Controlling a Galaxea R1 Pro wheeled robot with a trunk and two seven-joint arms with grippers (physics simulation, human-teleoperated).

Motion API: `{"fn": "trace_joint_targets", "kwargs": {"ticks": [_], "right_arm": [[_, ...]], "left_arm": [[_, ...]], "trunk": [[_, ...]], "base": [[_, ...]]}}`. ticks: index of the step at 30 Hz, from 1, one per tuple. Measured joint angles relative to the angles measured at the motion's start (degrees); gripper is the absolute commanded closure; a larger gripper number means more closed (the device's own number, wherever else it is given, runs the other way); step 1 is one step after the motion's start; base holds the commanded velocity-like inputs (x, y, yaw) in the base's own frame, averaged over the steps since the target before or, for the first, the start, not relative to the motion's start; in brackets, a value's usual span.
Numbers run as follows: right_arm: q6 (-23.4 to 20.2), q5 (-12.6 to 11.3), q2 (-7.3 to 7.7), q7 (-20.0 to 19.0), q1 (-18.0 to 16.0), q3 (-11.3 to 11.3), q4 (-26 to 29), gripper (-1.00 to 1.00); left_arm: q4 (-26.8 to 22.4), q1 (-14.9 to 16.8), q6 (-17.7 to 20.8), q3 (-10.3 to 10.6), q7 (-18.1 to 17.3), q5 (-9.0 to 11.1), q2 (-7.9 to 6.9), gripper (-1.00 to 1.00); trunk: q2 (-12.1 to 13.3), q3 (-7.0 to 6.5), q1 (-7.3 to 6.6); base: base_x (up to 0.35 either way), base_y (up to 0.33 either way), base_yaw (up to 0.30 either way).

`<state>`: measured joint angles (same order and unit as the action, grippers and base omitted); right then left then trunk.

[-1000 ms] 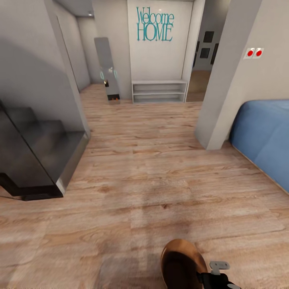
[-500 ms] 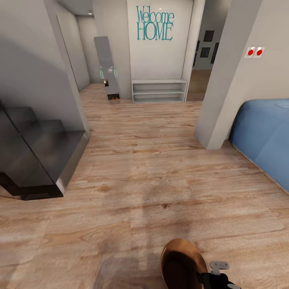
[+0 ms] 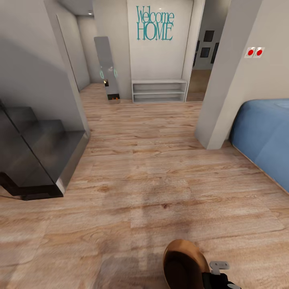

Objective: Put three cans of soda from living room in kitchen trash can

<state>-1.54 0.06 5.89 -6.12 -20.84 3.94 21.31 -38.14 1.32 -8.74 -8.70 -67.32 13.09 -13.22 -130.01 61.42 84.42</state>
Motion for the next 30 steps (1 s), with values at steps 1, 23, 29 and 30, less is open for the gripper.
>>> {"fn": "trace_joint_targets", "kwargs": {"ticks": [1, 23, 29, 30], "right_arm": [[0.0, 0.0, 0.00, 0.0, 0.0, 0.0, 0.0, 1.00], [0.0, -0.4, -0.02, 0.1, 0.0, -0.3, 0.0, 1.00], [0.0, 0.1, 0.01, 0.3, 0.0, -0.1, 0.0, 1.00], [0.0, 0.1, 0.01, 0.3, 0.0, -0.1, -0.1, 1.00]], "left_arm": [[0.0, 0.0, 0.0, 0.0, 0.0, 0.0, 0.01, -1.00], [0.0, 0.0, 0.0, 0.0, 0.0, 0.0, -0.05, -1.00], [0.0, 0.0, 0.0, 0.0, 0.0, 0.0, -0.04, -1.00], [0.0, 0.0, 0.0, 0.0, 0.0, 0.0, -0.05, -1.00]], "trunk": [[0.0, 0.00, 0.00], [0.0, 0.00, 0.00], [0.4, -0.17, -0.21], [0.8, -0.35, -0.43]], "base": [[0.000, 0.000, 0.000], [0.000, 0.000, 0.000], [0.000, 0.000, 0.000], [0.000, 0.000, 0.000]]}}
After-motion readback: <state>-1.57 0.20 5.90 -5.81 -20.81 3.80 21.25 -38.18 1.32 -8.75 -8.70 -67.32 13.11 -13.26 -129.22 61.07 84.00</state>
